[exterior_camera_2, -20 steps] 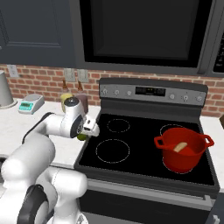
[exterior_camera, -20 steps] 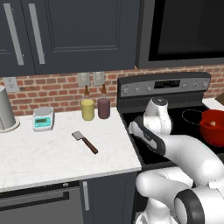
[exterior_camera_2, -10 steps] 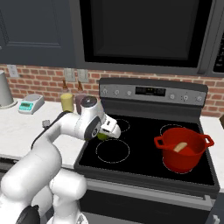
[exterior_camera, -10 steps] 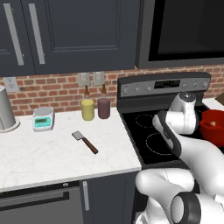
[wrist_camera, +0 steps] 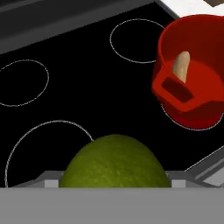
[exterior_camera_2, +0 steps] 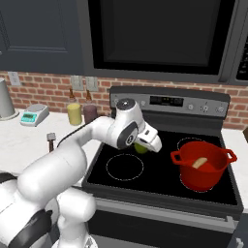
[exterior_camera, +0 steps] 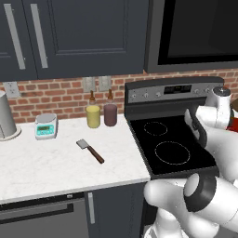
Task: Put the sweet potato and lime in the pot. Retrieve the spatula and lightly stir the vegetables in the pot.
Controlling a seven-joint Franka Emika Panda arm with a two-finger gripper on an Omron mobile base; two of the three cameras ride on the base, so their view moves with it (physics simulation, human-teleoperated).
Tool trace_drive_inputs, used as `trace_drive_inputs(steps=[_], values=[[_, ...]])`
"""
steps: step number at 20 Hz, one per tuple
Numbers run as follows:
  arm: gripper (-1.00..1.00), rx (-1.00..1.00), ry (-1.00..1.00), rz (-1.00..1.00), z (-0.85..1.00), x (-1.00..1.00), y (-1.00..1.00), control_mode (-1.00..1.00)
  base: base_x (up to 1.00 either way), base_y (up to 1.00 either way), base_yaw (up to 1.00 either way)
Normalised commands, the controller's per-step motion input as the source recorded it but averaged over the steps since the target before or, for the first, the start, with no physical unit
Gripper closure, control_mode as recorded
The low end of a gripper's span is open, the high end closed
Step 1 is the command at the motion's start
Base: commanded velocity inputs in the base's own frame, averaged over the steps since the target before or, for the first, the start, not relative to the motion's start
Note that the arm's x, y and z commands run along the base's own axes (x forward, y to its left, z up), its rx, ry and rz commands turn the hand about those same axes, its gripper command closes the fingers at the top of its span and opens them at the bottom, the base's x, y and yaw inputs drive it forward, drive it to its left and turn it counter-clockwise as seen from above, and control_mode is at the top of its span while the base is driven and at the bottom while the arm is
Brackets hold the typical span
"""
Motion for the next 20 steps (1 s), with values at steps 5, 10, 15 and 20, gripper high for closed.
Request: trace_drive_inputs(steps=[5,10,15,20], values=[[1.00,-0.03,0.03,-0.13,0.00,0.15,-0.99,-1.00,0.00,0.00,0.00],[1.00,-0.04,0.00,-0.09,-0.01,0.24,-0.89,-1.00,0.00,0.00,0.00],[1.00,-0.01,0.00,-0.03,-0.05,0.23,-0.66,-1.00,0.00,0.00,0.00],[1.00,0.00,0.00,0.00,-0.23,0.25,-0.63,-1.00,0.00,0.00,0.00]])
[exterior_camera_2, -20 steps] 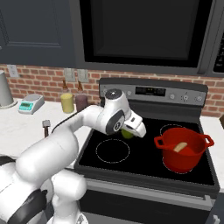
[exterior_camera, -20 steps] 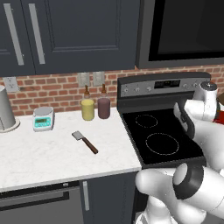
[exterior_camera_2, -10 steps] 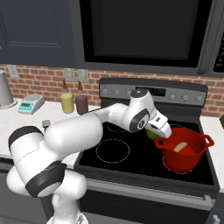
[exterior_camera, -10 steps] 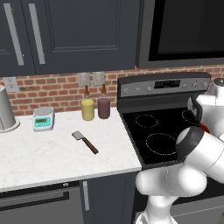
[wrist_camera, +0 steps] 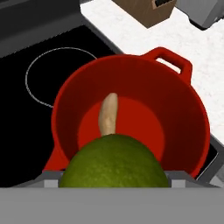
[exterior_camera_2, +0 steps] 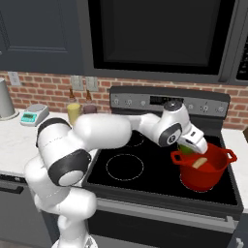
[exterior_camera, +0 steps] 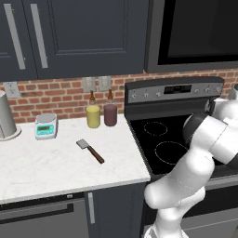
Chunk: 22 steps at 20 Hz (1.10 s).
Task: Put the sweet potato and lime in the pot. Retrieve the spatula and lightly stir the vegetables in the pot.
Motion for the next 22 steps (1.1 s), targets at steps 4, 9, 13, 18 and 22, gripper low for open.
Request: trace_drive_inputs(steps=[4,9,13,18,22], values=[[1.00,0.00,0.00,0.00,-0.39,0.16,-0.71,-1.00,0.00,0.00,0.00],[1.00,0.00,0.00,0.00,-0.39,0.14,-0.65,-1.00,0.00,0.00,0.00],[1.00,0.00,0.00,0.00,-0.18,0.27,-0.53,-1.00,0.00,0.00,0.00],[1.00,0.00,0.00,0.00,-0.07,0.22,-0.42,-1.00,0.00,0.00,0.00],[1.00,0.02,0.00,0.00,-0.04,0.15,-0.13,-1.00,0.00,0.00,0.00]])
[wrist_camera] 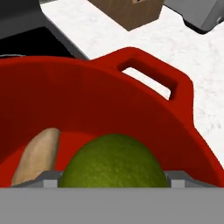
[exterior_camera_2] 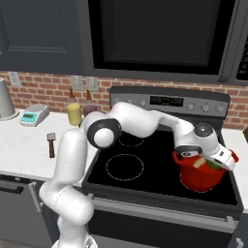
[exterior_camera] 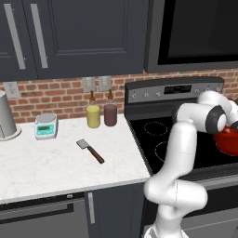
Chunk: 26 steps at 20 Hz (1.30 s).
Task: Put the sweet potato and lime in the pot. Retrieve the spatula and lightly stir the vegetables in the pot.
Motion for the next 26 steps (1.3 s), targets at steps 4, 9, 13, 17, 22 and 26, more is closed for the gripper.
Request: trace_drive_inputs(steps=[4,9,13,17,22,26], values=[[1.00,0.01,0.00,0.01,-0.06,0.23,0.01,-1.00,0.00,0.00,0.00],[-1.00,0.00,0.01,0.02,-0.06,0.30,0.21,-1.00,0.00,0.00,0.00],[-1.00,0.00,0.04,0.01,-0.11,0.18,0.32,-1.00,0.00,0.00,0.00],[-1.00,0.00,0.03,0.00,-0.05,0.01,0.11,-1.00,0.00,0.00,0.00],[-1.00,0.00,0.01,0.02,0.00,-0.01,0.00,-1.00,0.00,0.00,0.00],[-1.00,0.00,0.00,0.01,0.25,-0.32,0.00,-1.00,0.00,0.00,0.00]])
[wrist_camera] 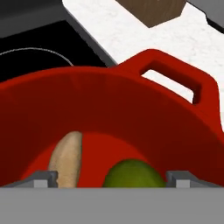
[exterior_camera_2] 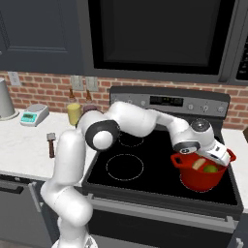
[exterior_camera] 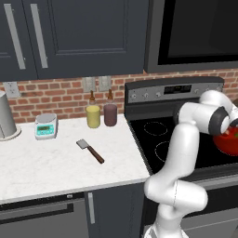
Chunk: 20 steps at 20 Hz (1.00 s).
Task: Put the sweet potato and lime in the pot. Retrieve the spatula and lightly stir the vegetables in the pot.
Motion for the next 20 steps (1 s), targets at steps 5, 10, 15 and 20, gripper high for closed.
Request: trace_drive_inputs(steps=[5,10,15,20], values=[[-1.00,0.00,-0.03,0.05,0.79,-0.54,0.32,-1.00,0.00,0.00,0.00],[-1.00,-0.02,-0.03,0.07,0.94,-0.49,0.93,-1.00,0.00,0.00,0.00],[-1.00,-0.09,0.00,0.13,0.70,-0.29,1.00,-1.00,0.00,0.00,0.00],[-1.00,-0.16,0.00,0.16,0.52,-0.22,1.00,-1.00,0.00,0.00,0.00]])
